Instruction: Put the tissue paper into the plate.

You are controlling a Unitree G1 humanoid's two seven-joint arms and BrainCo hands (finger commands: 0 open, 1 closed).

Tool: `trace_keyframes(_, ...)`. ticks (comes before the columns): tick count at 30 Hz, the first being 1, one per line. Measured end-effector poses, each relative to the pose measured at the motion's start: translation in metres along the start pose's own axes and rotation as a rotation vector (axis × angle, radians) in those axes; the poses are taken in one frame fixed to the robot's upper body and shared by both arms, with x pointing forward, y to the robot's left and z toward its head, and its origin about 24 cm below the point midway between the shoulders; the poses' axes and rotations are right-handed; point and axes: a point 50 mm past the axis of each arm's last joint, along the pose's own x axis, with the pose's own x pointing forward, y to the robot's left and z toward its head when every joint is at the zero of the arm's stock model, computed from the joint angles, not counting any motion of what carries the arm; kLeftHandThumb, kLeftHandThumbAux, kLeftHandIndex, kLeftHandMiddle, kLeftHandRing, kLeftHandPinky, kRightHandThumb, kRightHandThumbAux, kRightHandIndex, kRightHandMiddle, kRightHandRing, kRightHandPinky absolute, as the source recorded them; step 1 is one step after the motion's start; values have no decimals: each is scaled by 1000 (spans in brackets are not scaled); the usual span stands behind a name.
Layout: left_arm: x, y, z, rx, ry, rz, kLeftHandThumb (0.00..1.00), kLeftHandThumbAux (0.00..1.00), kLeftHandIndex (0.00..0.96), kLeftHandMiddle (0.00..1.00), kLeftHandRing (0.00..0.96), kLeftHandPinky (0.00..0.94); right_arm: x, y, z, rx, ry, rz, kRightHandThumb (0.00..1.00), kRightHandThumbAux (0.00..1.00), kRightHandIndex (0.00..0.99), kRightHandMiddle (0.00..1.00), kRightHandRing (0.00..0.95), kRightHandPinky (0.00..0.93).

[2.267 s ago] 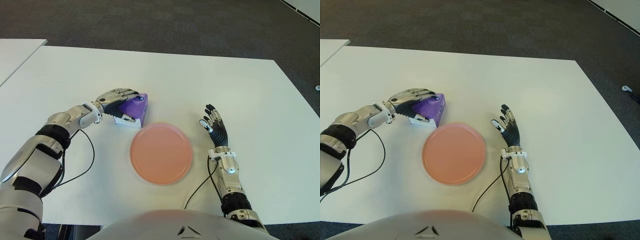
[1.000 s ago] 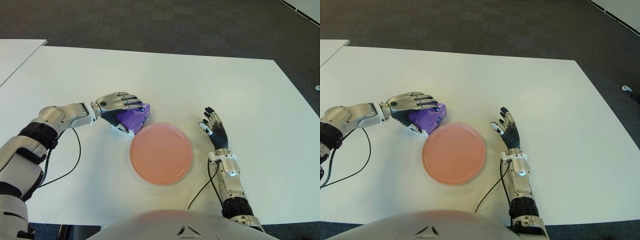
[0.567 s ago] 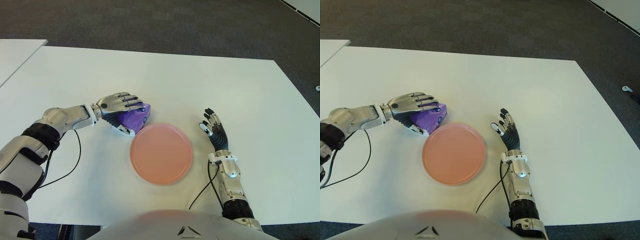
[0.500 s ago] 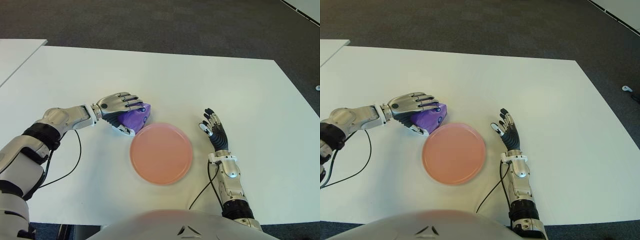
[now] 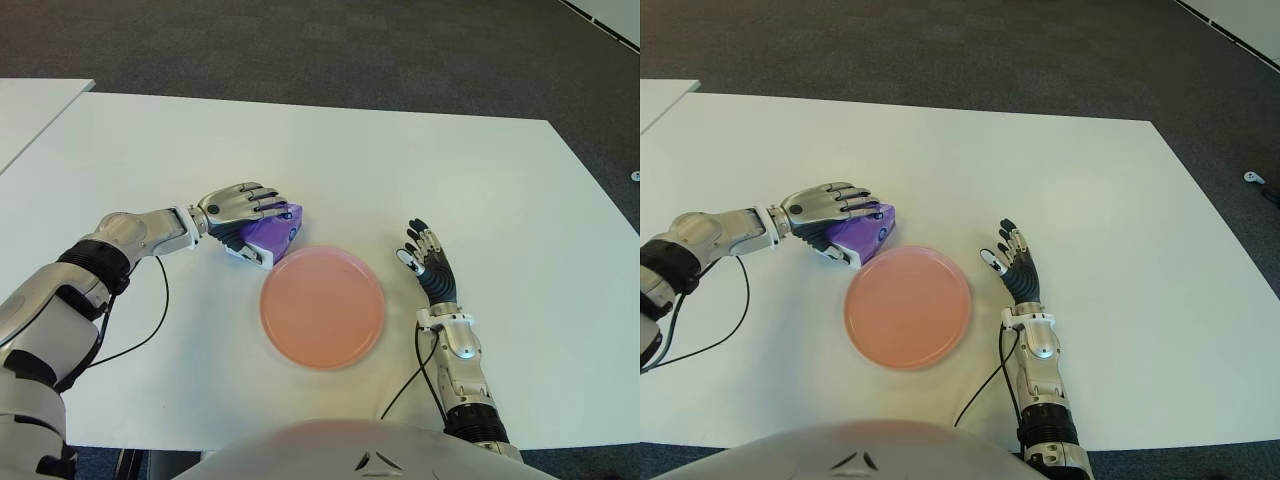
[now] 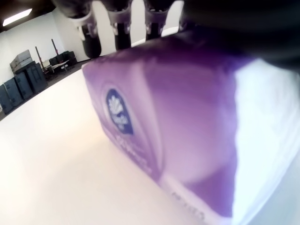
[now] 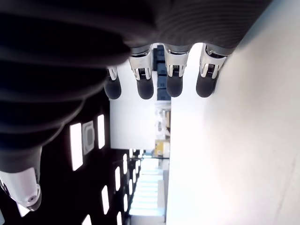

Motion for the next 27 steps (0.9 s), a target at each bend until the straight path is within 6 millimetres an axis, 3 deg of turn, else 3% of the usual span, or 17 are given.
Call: trace_keyframes(27, 2, -3, 0, -13, 12, 3, 218, 221, 0, 0, 0, 0, -9, -3, 0, 10, 30, 15, 0, 565, 0, 0, 0, 0)
